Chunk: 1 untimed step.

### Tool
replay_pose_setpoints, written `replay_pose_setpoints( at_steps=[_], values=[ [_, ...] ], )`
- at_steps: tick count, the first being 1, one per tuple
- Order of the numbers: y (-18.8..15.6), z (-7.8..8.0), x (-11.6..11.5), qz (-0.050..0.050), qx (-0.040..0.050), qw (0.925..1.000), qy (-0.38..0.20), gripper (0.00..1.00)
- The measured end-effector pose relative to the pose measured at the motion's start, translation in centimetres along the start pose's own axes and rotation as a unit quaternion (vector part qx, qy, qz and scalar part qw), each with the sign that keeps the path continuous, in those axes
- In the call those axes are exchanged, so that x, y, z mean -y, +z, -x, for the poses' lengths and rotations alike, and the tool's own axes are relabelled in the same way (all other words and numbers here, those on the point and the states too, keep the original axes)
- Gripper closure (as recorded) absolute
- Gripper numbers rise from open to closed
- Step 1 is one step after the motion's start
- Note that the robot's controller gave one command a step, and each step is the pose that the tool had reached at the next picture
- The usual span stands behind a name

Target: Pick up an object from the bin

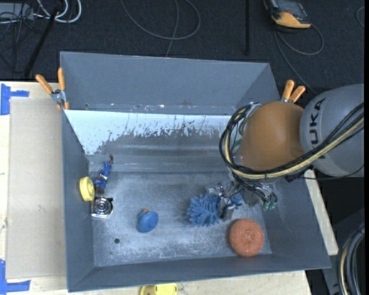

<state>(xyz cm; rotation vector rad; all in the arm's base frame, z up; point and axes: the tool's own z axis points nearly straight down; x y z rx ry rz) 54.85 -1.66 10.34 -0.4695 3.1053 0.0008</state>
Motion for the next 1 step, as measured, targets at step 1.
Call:
replay_pose_setpoints(
  at_steps=[1],
  values=[
    [-1.03,-0.12,-0.09,0.001,-0.0024,1.0000,0.000,1.00]
  ],
)
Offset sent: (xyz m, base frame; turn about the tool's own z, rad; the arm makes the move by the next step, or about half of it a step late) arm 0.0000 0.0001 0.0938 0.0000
